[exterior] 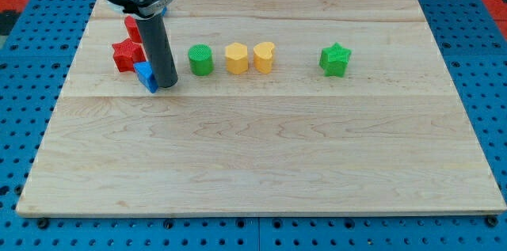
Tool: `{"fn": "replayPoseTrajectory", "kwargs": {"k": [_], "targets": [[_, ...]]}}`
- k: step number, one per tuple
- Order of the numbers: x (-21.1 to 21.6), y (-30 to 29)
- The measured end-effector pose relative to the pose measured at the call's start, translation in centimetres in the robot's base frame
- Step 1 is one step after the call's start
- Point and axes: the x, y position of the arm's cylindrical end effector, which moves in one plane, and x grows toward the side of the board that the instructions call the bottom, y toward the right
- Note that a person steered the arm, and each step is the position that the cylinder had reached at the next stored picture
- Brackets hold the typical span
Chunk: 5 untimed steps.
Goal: Move the blue triangle closer to the red star
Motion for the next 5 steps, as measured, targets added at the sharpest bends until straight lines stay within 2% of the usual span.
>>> {"fn": "replayPoseTrajectory", "kwargs": {"k": [1,3,5], "targets": [[-1.8,-1.1],[-3.2,-3.5],[-3.7,-3.5]]}}
